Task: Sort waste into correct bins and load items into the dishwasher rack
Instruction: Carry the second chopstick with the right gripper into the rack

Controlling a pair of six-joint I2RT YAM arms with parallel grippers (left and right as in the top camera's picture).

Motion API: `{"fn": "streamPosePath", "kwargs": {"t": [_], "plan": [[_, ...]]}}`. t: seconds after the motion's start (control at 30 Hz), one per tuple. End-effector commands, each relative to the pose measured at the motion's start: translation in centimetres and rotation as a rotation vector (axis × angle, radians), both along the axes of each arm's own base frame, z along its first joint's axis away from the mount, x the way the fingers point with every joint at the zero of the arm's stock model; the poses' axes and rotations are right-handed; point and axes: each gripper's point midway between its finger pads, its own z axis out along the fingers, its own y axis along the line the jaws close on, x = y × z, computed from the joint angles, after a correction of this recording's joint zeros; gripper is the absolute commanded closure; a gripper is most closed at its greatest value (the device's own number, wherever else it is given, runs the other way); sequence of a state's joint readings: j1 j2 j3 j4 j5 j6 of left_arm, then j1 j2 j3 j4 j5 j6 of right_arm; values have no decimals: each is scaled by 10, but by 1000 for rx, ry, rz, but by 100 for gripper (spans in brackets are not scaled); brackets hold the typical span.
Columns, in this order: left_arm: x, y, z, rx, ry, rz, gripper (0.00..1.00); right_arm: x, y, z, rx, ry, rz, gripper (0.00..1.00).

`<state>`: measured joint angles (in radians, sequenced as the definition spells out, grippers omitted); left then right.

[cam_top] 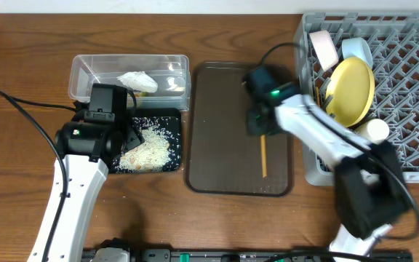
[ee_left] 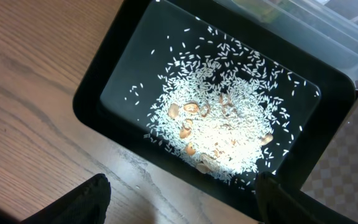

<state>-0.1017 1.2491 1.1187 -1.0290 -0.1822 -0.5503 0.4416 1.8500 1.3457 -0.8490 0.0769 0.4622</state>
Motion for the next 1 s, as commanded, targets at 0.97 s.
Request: {"fn": "streamPosePath", "kwargs": {"t": [0.97], "plan": [[-1,1,-2,1,9,8,23,52,-135,61,33,-192,98,69]]}}
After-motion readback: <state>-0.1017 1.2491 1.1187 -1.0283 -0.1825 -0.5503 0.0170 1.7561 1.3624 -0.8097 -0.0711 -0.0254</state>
